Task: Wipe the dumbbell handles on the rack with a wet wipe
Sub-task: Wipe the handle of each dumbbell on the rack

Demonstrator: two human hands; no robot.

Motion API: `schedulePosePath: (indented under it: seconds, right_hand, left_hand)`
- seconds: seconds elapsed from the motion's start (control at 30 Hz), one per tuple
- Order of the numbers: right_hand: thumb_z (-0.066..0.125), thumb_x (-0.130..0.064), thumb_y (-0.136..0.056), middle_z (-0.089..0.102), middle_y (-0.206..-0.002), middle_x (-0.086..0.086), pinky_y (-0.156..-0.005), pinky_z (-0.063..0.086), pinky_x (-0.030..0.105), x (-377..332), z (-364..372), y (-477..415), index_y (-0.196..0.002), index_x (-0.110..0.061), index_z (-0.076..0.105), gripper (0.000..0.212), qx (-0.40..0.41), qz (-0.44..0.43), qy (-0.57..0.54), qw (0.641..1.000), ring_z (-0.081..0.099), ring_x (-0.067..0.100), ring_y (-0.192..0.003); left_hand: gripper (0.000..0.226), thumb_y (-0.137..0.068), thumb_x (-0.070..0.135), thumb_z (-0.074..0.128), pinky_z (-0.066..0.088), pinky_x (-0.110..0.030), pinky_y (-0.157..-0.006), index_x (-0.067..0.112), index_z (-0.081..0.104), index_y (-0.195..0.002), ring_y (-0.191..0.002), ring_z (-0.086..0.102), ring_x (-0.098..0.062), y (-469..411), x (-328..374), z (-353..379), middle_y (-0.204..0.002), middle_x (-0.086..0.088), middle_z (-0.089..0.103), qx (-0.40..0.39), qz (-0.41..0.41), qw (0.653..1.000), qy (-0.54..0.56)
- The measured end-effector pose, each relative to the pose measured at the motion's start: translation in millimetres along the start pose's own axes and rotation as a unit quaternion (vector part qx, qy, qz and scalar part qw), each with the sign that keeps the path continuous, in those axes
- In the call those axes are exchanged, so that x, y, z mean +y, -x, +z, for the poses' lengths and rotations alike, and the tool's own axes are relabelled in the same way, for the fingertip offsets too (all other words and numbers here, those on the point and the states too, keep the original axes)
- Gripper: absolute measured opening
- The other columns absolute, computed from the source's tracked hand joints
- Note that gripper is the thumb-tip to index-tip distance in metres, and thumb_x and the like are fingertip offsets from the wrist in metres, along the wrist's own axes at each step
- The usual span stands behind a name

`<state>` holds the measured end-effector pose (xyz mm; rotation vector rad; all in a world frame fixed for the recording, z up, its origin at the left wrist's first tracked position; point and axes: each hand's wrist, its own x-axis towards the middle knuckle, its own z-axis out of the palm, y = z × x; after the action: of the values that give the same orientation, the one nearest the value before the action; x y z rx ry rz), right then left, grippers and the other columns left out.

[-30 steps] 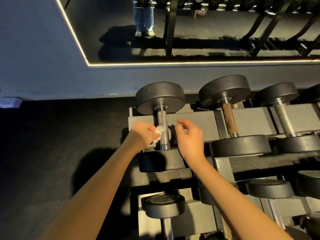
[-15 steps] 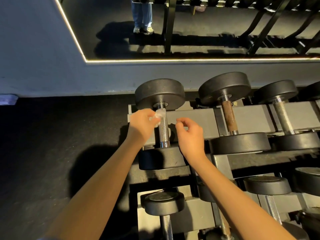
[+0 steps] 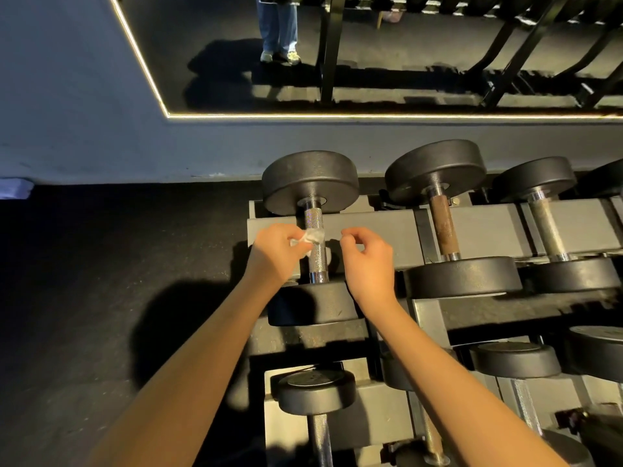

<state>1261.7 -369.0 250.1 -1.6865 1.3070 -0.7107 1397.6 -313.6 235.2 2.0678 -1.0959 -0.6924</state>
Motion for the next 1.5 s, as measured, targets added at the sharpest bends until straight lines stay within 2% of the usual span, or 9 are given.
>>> schedulePosePath:
  seconds: [0.27, 0.5, 0.73, 0.87, 0.97, 1.07, 1.13, 1.3, 1.5]
  right_hand:
    - [0.049, -0.016, -0.094, 0.065, -0.090, 0.008, -0.066, 0.043, 0.019, 0.5, -0.2, -0.1, -0.086, -0.003, 0.066, 0.023, 0.005, -0.016, 0.009, 1.000, 0.058, 0.018, -0.085]
    - [0.048, -0.018, -0.097, 0.067, -0.082, 0.005, -0.072, 0.049, 0.037, 2.2, 0.1, -2.6, -0.088, -0.012, 0.069, 0.023, -0.066, -0.053, -0.019, 0.996, 0.060, 0.019, -0.079]
    - [0.056, -0.007, -0.093, 0.067, -0.081, 0.004, -0.065, 0.049, 0.016, -3.4, -7.6, -17.0, -0.102, 0.000, 0.068, 0.017, -0.175, 0.002, -0.145, 0.974, 0.060, 0.000, -0.066]
    - [0.063, -0.010, -0.088, 0.067, -0.080, 0.002, -0.067, 0.052, 0.023, -7.4, -3.2, -34.1, -0.091, -0.012, 0.069, 0.006, -0.122, -0.012, -0.108, 0.987, 0.063, 0.009, -0.073]
    - [0.065, -0.022, -0.088, 0.063, -0.087, -0.001, -0.071, 0.045, 0.019, -9.8, 11.5, -56.2, -0.087, -0.020, 0.069, 0.005, -0.057, -0.081, -0.013, 0.995, 0.058, 0.011, -0.082]
    - [0.065, -0.022, -0.086, 0.058, -0.079, 0.003, -0.062, 0.036, 0.019, -11.4, 28.4, -64.8, -0.076, -0.017, 0.069, 0.012, -0.042, -0.105, 0.036, 0.993, 0.049, 0.012, -0.072]
    - [0.066, -0.020, -0.086, 0.062, -0.075, 0.007, -0.063, 0.041, 0.026, -9.9, 30.6, -60.6, -0.075, -0.006, 0.071, 0.019, -0.030, -0.110, 0.052, 0.992, 0.053, 0.016, -0.070]
    - [0.073, -0.017, -0.080, 0.066, -0.070, 0.016, -0.069, 0.045, 0.034, 1.3, 13.3, -52.8, -0.067, 0.002, 0.070, 0.023, -0.134, -0.129, 0.123, 0.975, 0.059, 0.023, -0.070]
    - [0.074, -0.014, -0.079, 0.064, -0.074, 0.003, -0.063, 0.039, 0.021, -4.5, 11.2, -52.4, -0.073, -0.005, 0.070, 0.012, -0.125, -0.099, 0.080, 0.984, 0.053, 0.009, -0.066]
  left_hand:
    - [0.013, -0.085, 0.018, 0.070, 0.038, -0.014, -0.060, 0.006, 0.070, -0.091, -0.072, 0.051, -0.008, 7.3, 5.0, -8.9, -0.074, 0.004, 0.056, -0.174, -0.032, 0.983, -0.045]
    - [0.012, -0.085, 0.008, 0.069, 0.048, -0.013, -0.071, 0.014, 0.068, -0.095, -0.075, 0.062, -0.007, 21.2, 25.1, 7.1, -0.080, 0.004, 0.065, 0.014, 0.001, 0.990, 0.137]
    - [0.022, -0.081, -0.002, 0.068, 0.050, -0.013, -0.067, 0.020, 0.065, -0.079, -0.065, 0.061, -0.002, 18.4, 27.9, 19.8, -0.069, 0.010, 0.063, 0.061, 0.036, 0.986, 0.150]
    - [0.033, -0.083, 0.007, 0.070, 0.052, -0.016, -0.078, 0.010, 0.064, -0.115, -0.087, 0.062, -0.006, 21.5, 20.8, 20.6, -0.102, 0.004, 0.060, 0.119, 0.068, 0.980, 0.142]
    - [0.034, -0.095, 0.019, 0.056, 0.043, -0.009, -0.077, 0.012, 0.054, -0.128, -0.093, 0.056, 0.001, 26.7, 21.2, 18.0, -0.109, 0.010, 0.054, 0.151, -0.021, 0.976, 0.153]
    - [0.008, -0.099, 0.022, 0.047, 0.037, -0.013, -0.069, 0.025, 0.055, -0.100, -0.077, 0.051, 0.009, 30.8, 23.9, 17.7, -0.086, 0.014, 0.050, 0.173, -0.094, 0.964, 0.176]
    - [0.016, -0.099, 0.020, 0.044, 0.040, -0.016, -0.069, 0.024, 0.053, -0.086, -0.075, 0.051, 0.009, 32.8, 25.7, 18.1, -0.084, 0.008, 0.052, 0.190, -0.074, 0.964, 0.168]
    - [0.027, -0.098, 0.015, 0.042, 0.040, -0.028, -0.066, 0.015, 0.048, -0.071, -0.059, 0.043, 0.000, 33.5, 28.2, 18.8, -0.069, 0.001, 0.046, 0.197, -0.086, 0.955, 0.207]
    - [0.028, -0.095, 0.023, 0.046, 0.049, -0.038, -0.086, 0.001, 0.060, -0.102, -0.086, 0.058, -0.016, 30.7, 15.8, 22.9, -0.092, -0.010, 0.060, 0.171, -0.113, 0.960, 0.192]
